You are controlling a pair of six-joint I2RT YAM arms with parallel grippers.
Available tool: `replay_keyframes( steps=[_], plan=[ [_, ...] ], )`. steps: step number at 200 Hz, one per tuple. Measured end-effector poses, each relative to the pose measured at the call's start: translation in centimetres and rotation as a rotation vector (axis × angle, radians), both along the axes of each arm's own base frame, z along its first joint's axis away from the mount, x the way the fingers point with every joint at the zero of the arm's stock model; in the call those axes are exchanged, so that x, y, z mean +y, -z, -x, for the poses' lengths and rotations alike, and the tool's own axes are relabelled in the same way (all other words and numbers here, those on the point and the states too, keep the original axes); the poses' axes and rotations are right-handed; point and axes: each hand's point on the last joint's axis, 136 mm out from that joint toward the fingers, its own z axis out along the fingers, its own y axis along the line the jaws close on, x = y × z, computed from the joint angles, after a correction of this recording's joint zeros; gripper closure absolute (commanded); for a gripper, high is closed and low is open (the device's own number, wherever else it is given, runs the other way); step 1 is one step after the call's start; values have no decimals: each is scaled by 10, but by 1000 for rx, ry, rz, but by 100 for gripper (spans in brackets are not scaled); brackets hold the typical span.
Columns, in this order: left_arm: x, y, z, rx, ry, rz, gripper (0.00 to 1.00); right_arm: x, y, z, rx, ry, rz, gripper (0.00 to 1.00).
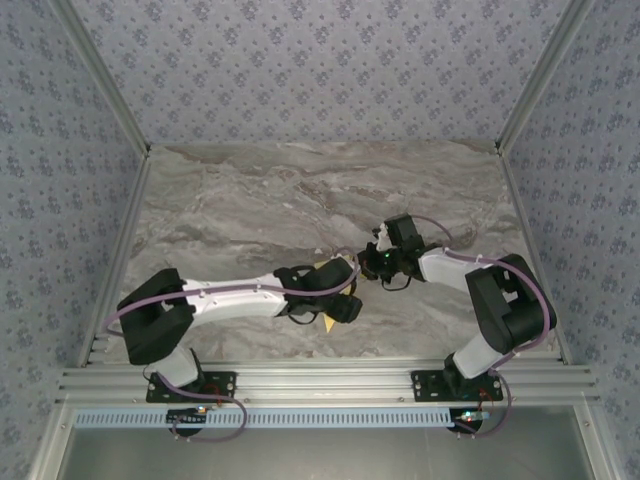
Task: Fold a paper plane with a square sheet of paper (fold left side to right side)
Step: Fold the wing for the fifth time at the center of the table.
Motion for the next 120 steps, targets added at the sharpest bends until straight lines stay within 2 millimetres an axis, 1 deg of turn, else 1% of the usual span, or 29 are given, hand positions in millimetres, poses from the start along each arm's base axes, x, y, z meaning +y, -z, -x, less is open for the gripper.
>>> replay_keyframes(
  steps=[29, 62, 97, 120],
  plan=[
    [2, 11, -2, -24, -10, -73, 33, 0, -1, 0, -2, -1, 0, 100],
    [8, 16, -7, -56, -35, -125, 34, 0, -1, -1, -5, 3, 5, 100],
    [13, 24, -9, -73, -44, -181, 37, 0, -1, -1, -3, 6, 6, 100],
    [10, 26, -7, -85, -36, -204, 40, 0, -1, -1, -4, 7, 7, 100]
  ],
)
